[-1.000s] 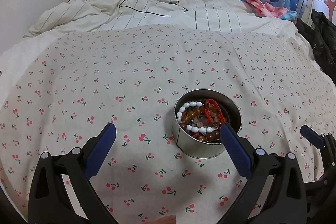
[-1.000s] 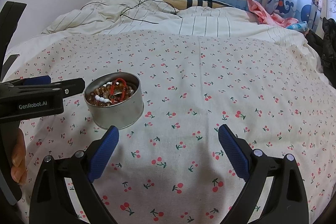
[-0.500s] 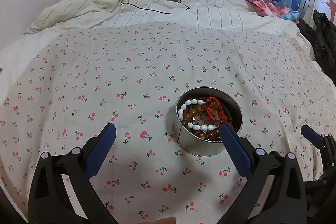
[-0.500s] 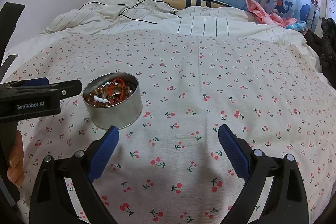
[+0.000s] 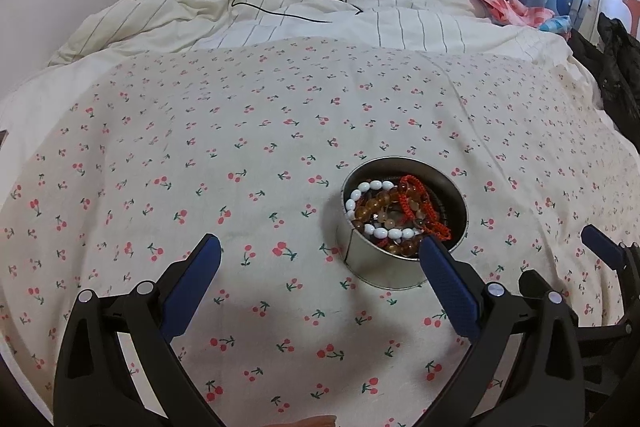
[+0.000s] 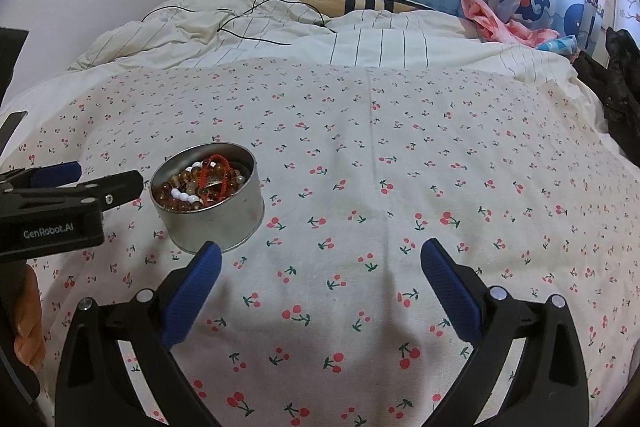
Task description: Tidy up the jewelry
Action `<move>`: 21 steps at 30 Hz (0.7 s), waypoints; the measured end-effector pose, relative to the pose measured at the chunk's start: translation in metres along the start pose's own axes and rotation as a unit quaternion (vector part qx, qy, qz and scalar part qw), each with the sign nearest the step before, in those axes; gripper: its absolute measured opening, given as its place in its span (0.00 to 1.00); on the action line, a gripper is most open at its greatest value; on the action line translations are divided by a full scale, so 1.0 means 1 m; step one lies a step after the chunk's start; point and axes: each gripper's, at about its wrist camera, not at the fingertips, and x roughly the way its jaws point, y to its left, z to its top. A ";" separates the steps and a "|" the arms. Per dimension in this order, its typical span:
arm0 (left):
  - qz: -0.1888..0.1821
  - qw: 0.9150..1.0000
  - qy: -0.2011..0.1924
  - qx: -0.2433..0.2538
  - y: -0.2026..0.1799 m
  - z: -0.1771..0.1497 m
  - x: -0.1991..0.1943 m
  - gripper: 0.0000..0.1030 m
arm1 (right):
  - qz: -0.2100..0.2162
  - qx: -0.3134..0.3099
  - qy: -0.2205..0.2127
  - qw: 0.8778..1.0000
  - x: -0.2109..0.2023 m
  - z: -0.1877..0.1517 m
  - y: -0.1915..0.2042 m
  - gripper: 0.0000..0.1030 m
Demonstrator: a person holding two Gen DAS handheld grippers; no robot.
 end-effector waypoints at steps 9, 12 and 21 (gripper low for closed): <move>0.007 1.000 0.002 -0.003 0.002 -0.002 0.001 0.93 | 0.003 -0.001 0.002 1.000 0.001 0.002 0.001 0.93; 0.007 1.000 0.003 0.002 0.000 -0.001 0.001 0.93 | 0.003 -0.001 0.003 1.000 0.001 0.001 0.002 0.93; 0.000 1.000 0.003 0.000 -0.002 -0.001 0.001 0.93 | 0.003 -0.001 0.003 1.000 0.001 0.002 0.002 0.93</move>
